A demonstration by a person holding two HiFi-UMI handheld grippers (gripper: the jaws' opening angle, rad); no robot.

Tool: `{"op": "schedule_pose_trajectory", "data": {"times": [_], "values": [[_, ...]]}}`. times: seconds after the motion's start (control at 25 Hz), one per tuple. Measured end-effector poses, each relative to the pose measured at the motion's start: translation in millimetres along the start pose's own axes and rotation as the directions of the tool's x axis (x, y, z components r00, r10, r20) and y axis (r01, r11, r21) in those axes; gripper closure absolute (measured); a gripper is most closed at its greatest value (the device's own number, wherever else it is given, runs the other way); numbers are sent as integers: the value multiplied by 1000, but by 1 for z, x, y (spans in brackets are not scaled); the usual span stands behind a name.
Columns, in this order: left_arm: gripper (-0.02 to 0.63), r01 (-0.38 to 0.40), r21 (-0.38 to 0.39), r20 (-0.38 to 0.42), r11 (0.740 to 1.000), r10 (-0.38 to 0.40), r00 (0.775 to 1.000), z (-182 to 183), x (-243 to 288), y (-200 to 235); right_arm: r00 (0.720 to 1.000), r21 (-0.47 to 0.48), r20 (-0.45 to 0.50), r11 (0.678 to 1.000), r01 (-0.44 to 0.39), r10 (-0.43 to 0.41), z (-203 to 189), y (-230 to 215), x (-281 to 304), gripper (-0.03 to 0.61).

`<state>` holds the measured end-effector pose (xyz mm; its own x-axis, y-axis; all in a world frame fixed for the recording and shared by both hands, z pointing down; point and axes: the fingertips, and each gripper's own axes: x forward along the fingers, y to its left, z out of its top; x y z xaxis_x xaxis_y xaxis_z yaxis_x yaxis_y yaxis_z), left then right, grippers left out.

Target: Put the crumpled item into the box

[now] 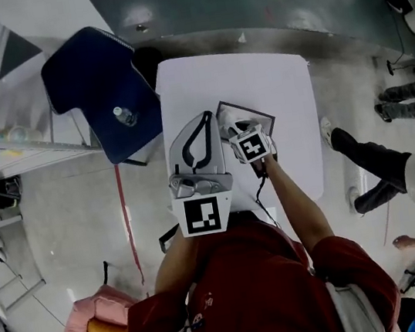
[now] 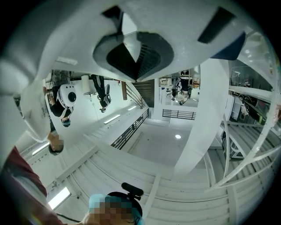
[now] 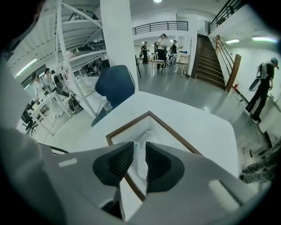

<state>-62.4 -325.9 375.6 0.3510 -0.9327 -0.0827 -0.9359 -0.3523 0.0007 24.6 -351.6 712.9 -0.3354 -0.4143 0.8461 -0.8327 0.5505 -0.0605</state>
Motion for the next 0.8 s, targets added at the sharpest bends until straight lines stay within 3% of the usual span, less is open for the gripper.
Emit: {"op": "schedule_pose_trajectory", "data": {"times": [0.2, 0.44, 0.8], "values": [[611, -1, -35, 26, 999, 2, 1000, 7, -4, -13, 997, 18, 71, 1000, -4, 3, 6, 6, -27, 491], [611, 17, -17, 51, 1000, -16, 999, 18, -8, -29, 984, 28, 176, 1000, -6, 1, 16, 13, -69, 491], [611, 31, -6, 74, 999, -31, 997, 30, -13, -49, 929, 44, 370, 999, -2, -14, 47, 14, -146, 491]]}}
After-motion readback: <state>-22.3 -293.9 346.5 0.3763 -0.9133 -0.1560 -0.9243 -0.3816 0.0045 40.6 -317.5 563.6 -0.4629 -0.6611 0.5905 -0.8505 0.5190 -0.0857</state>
